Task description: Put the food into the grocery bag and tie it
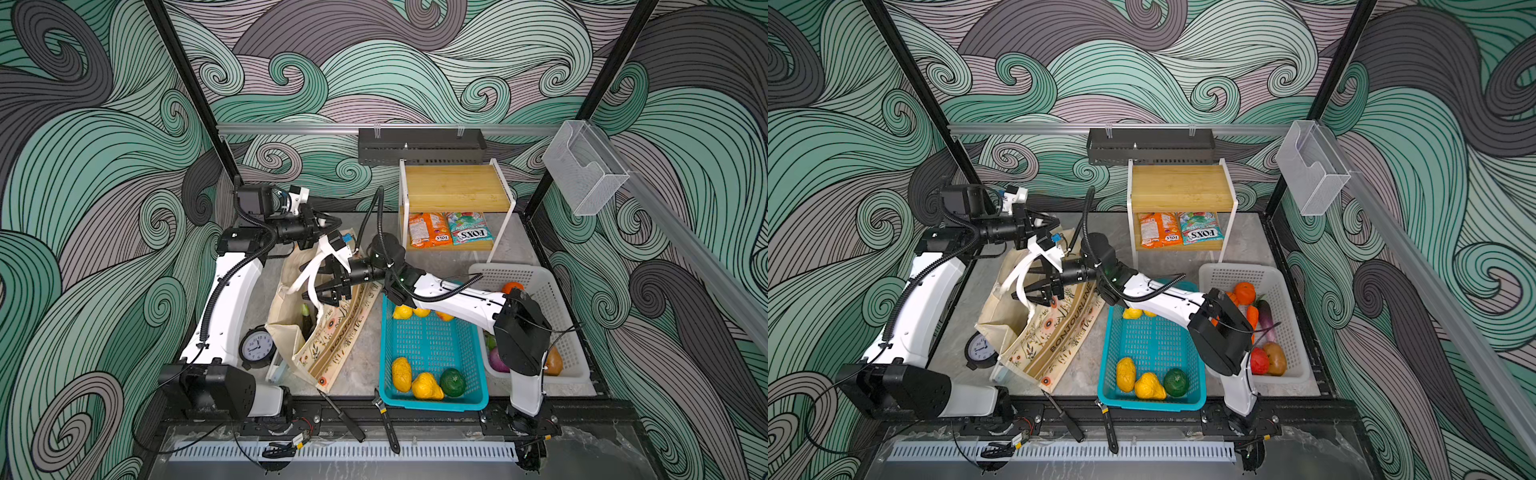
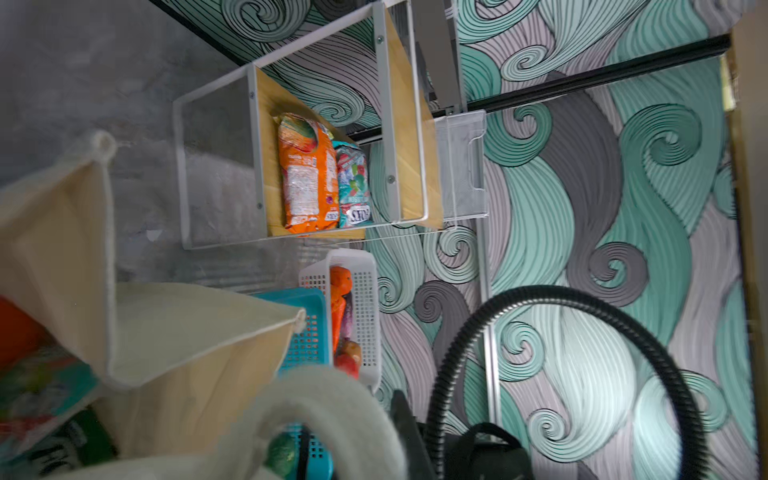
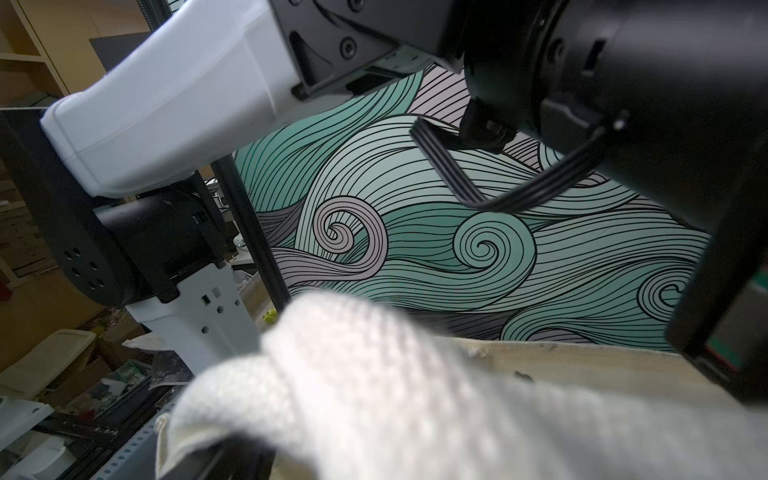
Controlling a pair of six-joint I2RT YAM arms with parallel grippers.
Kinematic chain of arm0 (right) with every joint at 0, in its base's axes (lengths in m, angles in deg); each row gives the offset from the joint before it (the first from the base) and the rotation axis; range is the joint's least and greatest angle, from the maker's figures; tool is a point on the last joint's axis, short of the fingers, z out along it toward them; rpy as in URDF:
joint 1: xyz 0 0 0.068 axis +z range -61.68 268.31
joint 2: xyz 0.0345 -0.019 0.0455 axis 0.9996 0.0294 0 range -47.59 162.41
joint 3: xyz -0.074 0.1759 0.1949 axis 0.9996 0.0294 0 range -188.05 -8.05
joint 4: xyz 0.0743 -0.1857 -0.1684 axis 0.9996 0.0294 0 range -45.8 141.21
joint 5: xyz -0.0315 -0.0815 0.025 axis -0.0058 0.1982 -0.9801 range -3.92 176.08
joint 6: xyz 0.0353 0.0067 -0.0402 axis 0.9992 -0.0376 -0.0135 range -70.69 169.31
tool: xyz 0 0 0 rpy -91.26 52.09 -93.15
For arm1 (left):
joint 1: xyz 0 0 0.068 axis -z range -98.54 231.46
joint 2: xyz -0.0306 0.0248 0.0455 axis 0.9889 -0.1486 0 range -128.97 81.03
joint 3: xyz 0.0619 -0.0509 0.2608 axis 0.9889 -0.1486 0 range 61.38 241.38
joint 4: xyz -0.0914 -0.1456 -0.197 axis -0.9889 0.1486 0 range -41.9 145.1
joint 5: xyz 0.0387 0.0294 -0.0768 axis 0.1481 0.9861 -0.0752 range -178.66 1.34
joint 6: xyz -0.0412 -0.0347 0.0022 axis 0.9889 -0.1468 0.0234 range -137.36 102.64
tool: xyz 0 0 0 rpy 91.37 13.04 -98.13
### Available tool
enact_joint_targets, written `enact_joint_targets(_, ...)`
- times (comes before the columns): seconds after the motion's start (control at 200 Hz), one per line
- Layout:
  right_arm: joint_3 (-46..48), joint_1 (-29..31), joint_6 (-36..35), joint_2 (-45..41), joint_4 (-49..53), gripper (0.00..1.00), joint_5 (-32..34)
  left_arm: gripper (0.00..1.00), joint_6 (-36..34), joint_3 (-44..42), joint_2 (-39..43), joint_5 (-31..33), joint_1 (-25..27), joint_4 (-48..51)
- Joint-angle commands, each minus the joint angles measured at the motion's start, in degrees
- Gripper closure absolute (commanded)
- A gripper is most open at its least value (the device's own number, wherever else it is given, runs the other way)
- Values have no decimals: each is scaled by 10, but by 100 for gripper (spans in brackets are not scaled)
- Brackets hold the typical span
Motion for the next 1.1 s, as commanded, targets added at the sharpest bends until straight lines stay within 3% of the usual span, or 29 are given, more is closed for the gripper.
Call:
enact_joint_targets(0.0,-14,5,58,-9,-64,13,-3,97,-129,26,-5,111,-5,95)
enact_joint_targets(0.15,-56,0,122,13,-20,10,34,100,-168,-21,42,241,-1,71)
enact_joint_targets(0.32,-72,0,250,41,-82,10,60,100,-159,-74,97,358,3,8)
enact_joint_targets(0.48,-83,5,218,38,0,8,116,96,-170,-93,128,454,23,11)
enact_joint_targets(0.635,-123,14,215,70,4,9,52,96,-168,-80,108,446,24,34)
enact_joint_targets(0.706,-143,14,218,88,23,10,31,88,-165,-80,109,429,24,26)
enact_joint_targets(0.761,-140,15,218,94,7,9,15,88,-165,-74,109,420,23,32)
enact_joint_targets(0.916,-133,15,227,110,-40,11,-20,82,-169,-55,93,333,21,31)
enact_joint_targets(0.991,-102,9,235,97,-67,12,-7,87,-167,-40,86,332,20,45)
enact_joint_targets(1.096,-79,5,175,68,1,12,7,100,-161,-6,79,356,20,80)
